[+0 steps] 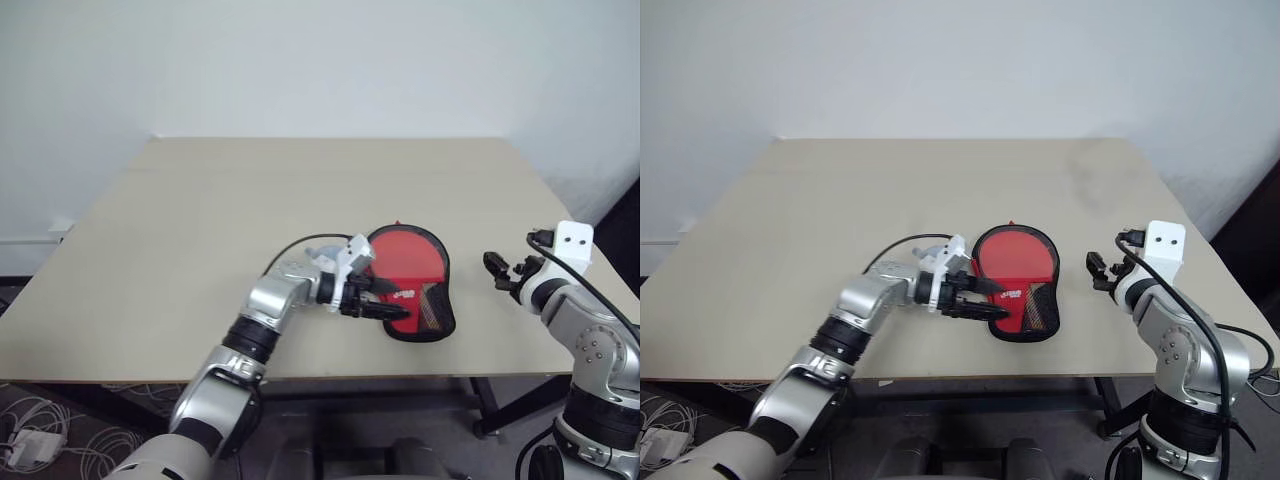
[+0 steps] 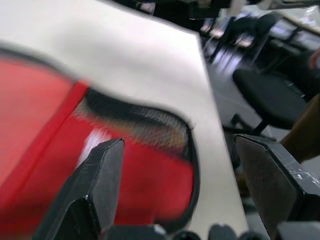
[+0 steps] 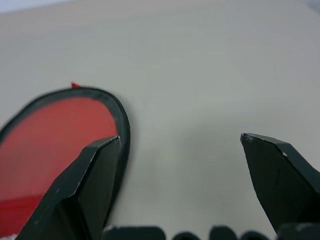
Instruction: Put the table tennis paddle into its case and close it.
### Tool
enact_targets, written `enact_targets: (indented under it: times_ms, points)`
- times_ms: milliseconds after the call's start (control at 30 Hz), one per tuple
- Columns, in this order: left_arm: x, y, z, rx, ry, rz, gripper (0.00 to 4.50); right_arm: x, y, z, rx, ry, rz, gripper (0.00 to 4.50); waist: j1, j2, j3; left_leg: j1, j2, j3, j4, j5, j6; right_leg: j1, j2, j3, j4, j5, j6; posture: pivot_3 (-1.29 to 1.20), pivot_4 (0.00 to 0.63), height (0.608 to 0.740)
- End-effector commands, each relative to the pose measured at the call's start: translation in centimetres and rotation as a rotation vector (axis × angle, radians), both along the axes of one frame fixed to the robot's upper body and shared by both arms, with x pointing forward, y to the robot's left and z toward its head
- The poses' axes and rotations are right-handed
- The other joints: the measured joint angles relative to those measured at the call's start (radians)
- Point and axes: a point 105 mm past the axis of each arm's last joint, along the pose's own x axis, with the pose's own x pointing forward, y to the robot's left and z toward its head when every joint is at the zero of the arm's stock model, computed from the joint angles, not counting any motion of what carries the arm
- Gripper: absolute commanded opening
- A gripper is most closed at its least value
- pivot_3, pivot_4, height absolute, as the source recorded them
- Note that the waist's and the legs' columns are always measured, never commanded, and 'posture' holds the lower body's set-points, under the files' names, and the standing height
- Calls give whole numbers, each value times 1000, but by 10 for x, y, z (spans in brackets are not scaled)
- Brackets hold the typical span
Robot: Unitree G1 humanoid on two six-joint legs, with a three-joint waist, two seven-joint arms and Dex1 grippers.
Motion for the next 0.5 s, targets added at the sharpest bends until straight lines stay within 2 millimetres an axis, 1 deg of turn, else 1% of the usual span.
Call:
enact_targets:
  times_ms: [33, 100, 167, 267, 367, 500]
  points:
    - [7, 24, 9, 12, 123, 129, 3724, 4, 4, 6, -3, -52, -7, 4183, 0, 0, 0, 0, 0, 0, 0, 0, 0, 0, 0, 0, 0, 0, 0, 0, 0, 728]
    - [7, 31, 9, 0, 179, 176, 3724, 6, 6, 4, 1, -53, -7, 4183, 1, 0, 0, 0, 0, -1, 0, 0, 0, 0, 0, 0, 0, 0, 0, 0, 0, 728]
    - [7, 31, 5, -5, 251, 215, 3724, 8, 7, 1, 8, -48, -9, 4183, 5, 0, 0, 0, 0, -1, 0, 0, 0, 1, -1, -1, 0, 0, 0, 0, 0, 728]
    - [8, 22, -6, -10, 366, 270, 3724, 12, 7, -1, 12, -44, -10, 4183, 6, 0, 0, 0, -1, -1, 1, 0, 0, 1, -1, -1, -1, 0, 0, 0, 0, 728]
    - [3, 15, -18, 4, 472, 300, 3724, 13, 6, 0, 9, -45, -12, 4183, 4, 0, 0, 0, -1, -1, 1, 0, 0, 1, 0, -1, 0, 0, 0, 0, 0, 728]
    - [3, 11, -23, -2, 548, 324, 3724, 12, 3, 0, 6, -46, -17, 4183, -1, 0, 0, 0, -1, -1, 0, 0, 0, 0, 0, 0, 0, 0, 0, 0, 0, 728]
